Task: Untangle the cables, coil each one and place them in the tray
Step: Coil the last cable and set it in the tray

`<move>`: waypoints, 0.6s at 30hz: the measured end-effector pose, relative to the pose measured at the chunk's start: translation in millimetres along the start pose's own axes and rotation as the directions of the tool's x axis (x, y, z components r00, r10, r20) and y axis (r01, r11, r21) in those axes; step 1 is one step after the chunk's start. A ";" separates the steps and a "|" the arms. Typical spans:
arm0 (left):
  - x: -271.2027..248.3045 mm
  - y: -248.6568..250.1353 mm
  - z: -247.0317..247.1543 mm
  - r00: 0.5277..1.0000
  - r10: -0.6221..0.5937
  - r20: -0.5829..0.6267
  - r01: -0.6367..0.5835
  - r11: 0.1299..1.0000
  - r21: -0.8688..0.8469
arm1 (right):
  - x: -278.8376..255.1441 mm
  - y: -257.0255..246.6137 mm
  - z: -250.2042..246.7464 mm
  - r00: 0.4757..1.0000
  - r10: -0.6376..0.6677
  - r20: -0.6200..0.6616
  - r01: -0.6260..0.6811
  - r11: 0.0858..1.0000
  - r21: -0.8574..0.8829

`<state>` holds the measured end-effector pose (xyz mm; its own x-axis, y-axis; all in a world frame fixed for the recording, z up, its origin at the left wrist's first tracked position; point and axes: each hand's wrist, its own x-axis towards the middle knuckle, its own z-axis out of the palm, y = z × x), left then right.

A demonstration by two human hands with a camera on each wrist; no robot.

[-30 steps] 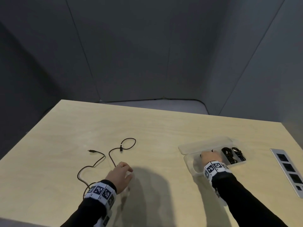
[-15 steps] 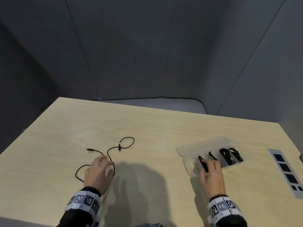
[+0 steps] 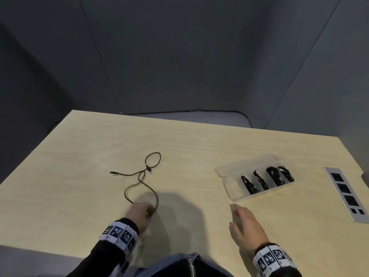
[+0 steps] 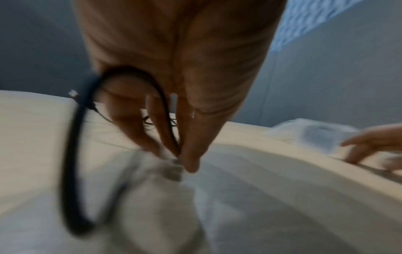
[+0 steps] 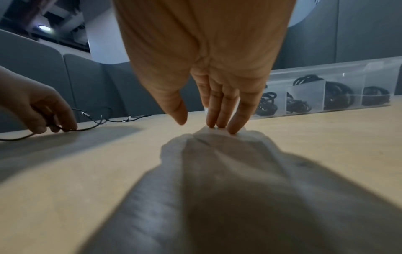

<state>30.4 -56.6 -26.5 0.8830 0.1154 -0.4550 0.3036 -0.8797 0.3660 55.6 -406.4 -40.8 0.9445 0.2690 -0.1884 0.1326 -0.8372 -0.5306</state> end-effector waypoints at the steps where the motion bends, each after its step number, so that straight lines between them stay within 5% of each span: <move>1: -3.1 8.7 0.4 0.994 0.100 0.052 -0.098 0.994 -0.037 | 0.8 -1.9 -0.6 1.000 -0.001 0.005 0.001 1.000 0.001; 4: -11.7 42.1 -1.8 0.917 0.383 0.108 -0.372 0.922 -0.110 | 7.9 -9.7 -3.2 0.999 -0.005 0.053 0.005 1.000 0.009; 8: -20.7 80.9 -7.7 0.809 0.586 0.055 -0.573 0.805 -0.152 | 19.1 -36.8 -10.6 0.987 0.010 0.159 -0.047 0.973 0.228; 11: -24.9 98.2 -8.1 0.709 0.691 0.143 -0.680 0.723 -0.121 | 30.6 -62.2 -17.5 0.948 0.072 0.310 -0.236 0.814 0.530; 14: -22.3 100.4 -3.7 0.701 0.674 0.233 -0.659 0.737 -0.152 | 45.5 -71.3 -23.5 0.954 -0.006 0.301 -0.185 0.777 0.602; 18: -16.8 93.8 -10.1 0.765 0.596 0.244 -0.567 0.803 -0.186 | 57.7 -69.4 -39.4 0.991 -0.039 0.131 -0.051 0.787 0.615</move>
<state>47.6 -136.4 23.7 0.7692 -0.5488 -0.3273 -0.1900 -0.6855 0.7028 112.8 -351.5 17.7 0.8914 0.3609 -0.2741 -0.1283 -0.3791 -0.9164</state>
